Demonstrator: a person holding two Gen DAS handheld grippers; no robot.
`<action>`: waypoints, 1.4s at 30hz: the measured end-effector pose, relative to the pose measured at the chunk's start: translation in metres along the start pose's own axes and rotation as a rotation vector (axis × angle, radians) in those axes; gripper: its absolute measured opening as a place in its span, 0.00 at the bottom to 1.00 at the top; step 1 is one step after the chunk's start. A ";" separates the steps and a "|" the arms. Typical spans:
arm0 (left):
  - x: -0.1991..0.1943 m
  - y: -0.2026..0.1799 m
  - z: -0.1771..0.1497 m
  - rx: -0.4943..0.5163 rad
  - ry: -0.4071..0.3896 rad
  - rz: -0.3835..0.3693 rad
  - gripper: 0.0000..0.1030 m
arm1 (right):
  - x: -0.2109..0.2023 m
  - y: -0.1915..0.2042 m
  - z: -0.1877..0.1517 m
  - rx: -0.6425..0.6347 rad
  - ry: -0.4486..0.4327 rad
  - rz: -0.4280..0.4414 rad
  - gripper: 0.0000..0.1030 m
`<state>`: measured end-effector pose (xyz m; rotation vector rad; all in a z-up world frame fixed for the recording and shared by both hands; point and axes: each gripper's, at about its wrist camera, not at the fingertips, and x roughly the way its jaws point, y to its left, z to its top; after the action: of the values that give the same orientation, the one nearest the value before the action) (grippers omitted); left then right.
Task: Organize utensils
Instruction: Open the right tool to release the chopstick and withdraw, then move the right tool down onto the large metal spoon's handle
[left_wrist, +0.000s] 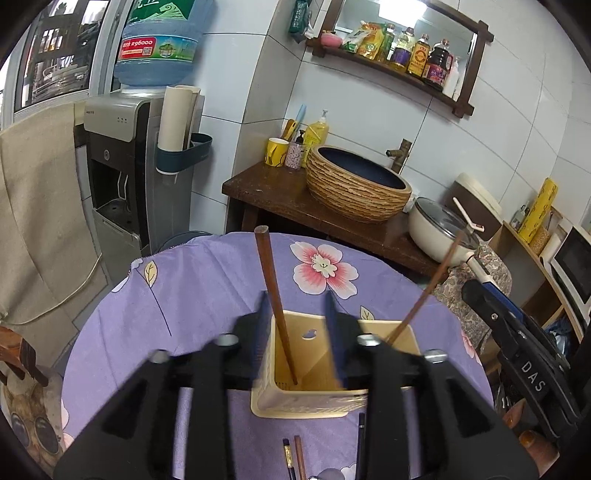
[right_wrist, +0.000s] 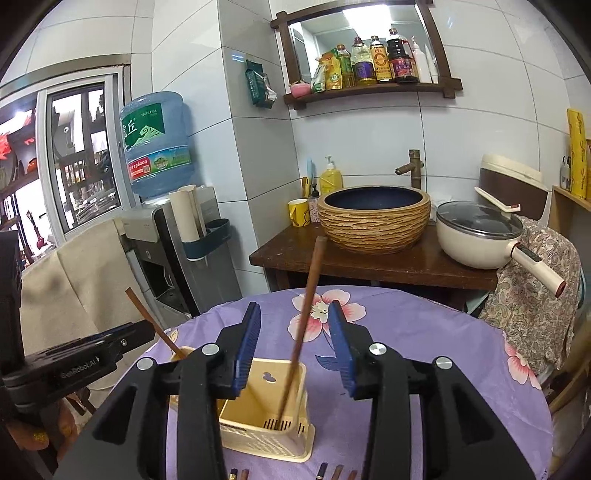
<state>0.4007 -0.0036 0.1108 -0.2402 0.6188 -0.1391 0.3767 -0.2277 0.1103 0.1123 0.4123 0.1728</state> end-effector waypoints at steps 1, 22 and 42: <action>-0.003 0.001 -0.002 -0.006 -0.011 -0.003 0.54 | -0.002 0.001 -0.001 -0.012 -0.002 -0.004 0.39; -0.048 0.019 -0.164 0.135 0.134 0.043 0.76 | -0.067 -0.005 -0.145 -0.151 0.214 0.059 0.63; -0.045 0.025 -0.240 0.095 0.278 0.004 0.69 | -0.080 -0.023 -0.227 -0.107 0.418 0.167 0.63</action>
<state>0.2248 -0.0141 -0.0598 -0.1285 0.8870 -0.1993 0.2159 -0.2490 -0.0687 0.0038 0.8098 0.3853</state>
